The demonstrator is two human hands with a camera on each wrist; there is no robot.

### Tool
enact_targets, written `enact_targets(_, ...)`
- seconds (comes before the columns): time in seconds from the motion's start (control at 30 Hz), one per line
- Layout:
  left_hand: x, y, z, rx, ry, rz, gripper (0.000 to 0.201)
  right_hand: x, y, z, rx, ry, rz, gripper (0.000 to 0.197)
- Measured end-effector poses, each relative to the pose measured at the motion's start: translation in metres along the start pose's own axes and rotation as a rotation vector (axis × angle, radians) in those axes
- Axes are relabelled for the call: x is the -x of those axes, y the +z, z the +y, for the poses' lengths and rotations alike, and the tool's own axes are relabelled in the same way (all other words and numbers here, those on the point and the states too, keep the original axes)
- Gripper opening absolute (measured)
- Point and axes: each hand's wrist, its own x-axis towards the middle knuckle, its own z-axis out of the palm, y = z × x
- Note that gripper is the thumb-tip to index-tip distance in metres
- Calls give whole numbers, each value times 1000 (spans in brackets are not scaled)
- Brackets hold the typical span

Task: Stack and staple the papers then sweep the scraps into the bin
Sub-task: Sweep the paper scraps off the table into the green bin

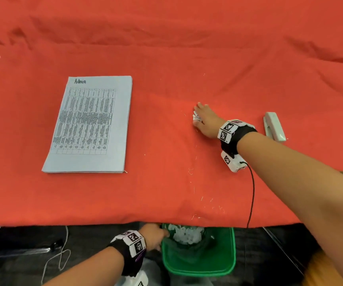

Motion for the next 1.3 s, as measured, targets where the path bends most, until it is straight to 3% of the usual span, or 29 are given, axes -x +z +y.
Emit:
enact_targets(0.17,5,-2,3,-76,-2,-27,15,89,38,-7,29,-215,-149,62)
enact_targets(0.33,9,-5,2,-62,-7,-14,34,186,74,-11,59,-318,-351,65)
enact_targets(0.43,9,-4,5,-44,-17,-12,23,215,70,-18,97,-366,-457,61)
enact_targets(0.57,8,0,3,34,-16,44,10,166,22,-28,66,-320,-299,54)
enact_targets(0.7,8,1,1,54,-6,57,25,60,-11,-33,62,-197,-126,54)
enact_targets(0.87,5,0,0,45,35,36,31,-4,-21,-43,73,-75,-110,55)
enact_targets(1.07,4,-2,0,-27,29,-10,34,32,7,-37,119,-130,-183,58)
enact_targets(1.3,3,-1,2,-74,4,-16,36,168,50,-15,147,-281,-427,66)
